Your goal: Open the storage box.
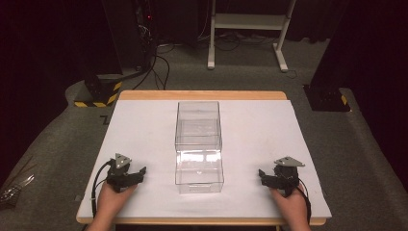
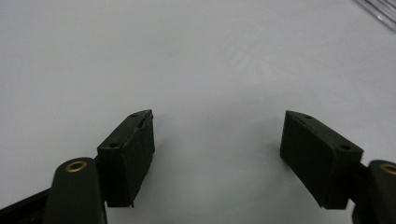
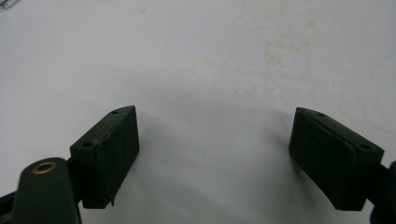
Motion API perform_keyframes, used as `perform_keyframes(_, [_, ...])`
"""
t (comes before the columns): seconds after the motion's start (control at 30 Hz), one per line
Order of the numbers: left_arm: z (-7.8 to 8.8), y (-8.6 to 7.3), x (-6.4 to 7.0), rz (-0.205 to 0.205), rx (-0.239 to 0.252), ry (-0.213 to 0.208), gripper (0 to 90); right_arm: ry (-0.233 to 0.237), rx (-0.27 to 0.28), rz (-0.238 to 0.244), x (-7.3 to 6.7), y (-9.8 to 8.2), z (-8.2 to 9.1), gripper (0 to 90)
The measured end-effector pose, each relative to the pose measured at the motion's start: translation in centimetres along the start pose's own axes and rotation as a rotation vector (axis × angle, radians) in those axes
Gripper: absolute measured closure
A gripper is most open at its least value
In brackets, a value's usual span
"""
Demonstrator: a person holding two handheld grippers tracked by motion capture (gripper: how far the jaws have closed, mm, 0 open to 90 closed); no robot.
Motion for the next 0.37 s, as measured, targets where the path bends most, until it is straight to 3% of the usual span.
perform_keyframes(0.37, [0.04, -0.09, 0.07, -0.001, 0.01, 0.006, 26.1, 0.001, -0.002, -0.001, 0.0, -0.01, 0.02, 16.2])
Point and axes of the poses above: each handheld gripper's, and its own axes: z roughly backward along the jaws, y roughly out of its top, x roughly to its right, the point moved 8 cm from there along -z, roughly forward along the jaws, and after that the axes turned 5 degrees about -z, right-handed, at the moved point
